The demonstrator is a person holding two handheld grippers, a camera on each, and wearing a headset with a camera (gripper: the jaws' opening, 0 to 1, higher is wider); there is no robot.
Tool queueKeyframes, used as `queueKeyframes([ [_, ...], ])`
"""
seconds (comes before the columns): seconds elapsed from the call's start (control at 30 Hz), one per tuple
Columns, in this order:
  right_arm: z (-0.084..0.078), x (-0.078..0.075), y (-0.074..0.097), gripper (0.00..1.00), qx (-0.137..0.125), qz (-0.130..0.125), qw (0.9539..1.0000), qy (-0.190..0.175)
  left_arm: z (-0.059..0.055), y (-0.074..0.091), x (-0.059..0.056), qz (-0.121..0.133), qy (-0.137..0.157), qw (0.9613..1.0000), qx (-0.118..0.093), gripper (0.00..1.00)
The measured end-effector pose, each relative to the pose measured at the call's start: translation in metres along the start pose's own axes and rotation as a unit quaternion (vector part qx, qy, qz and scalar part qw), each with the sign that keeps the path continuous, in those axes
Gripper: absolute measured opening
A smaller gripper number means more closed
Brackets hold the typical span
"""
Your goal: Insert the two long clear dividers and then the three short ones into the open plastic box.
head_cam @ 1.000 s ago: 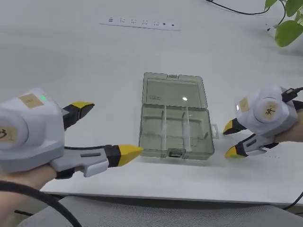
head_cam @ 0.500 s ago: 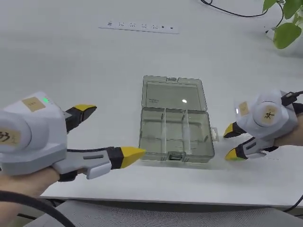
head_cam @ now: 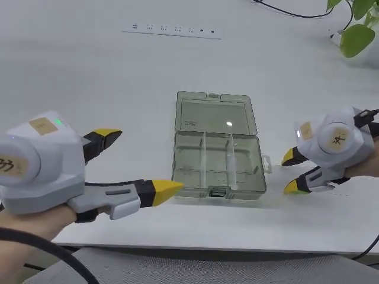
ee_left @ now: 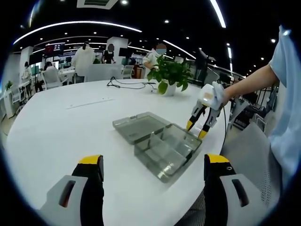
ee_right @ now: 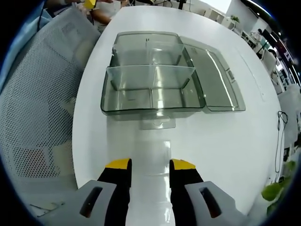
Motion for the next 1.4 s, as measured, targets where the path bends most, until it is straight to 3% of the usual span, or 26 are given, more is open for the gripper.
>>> queueKeyframes([
  [0.33, -0.004, -0.006, 0.012, 0.33, -0.001, -0.024, 0.9997, 0.000, -0.001, -0.007, -0.007, -0.011, 0.007, 0.9999, 0.006, 0.89],
  [0.63, 0.000, -0.014, 0.040, 0.33, -0.015, -0.076, 0.9970, 0.005, 0.003, -0.016, -0.012, -0.023, 0.014, 0.9996, 0.013, 0.87],
  [0.73, 0.000, -0.015, 0.040, 0.33, -0.019, -0.086, 0.9960, 0.013, 0.004, -0.019, -0.015, -0.030, 0.015, 0.9993, 0.016, 0.86],
  [1.1, 0.032, -0.008, 0.065, 0.33, -0.041, -0.137, 0.9870, 0.074, 0.012, -0.037, -0.033, -0.069, 0.036, 0.9965, 0.029, 0.75],
  [1.4, 0.057, -0.011, 0.080, 0.32, -0.056, -0.164, 0.9783, 0.114, 0.025, -0.056, -0.049, -0.096, 0.091, 0.9905, 0.040, 0.60],
])
Point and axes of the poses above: the centre of the closed fingertips' face, and the gripper's own axes: y roughly backward along the fingers, x roughly to its left, z roughly out of its top, the point moved 5 cm from there along y, roughly backward along the fingers, and after that the axes turned 10 degrees about z, right-handed, at the moved point
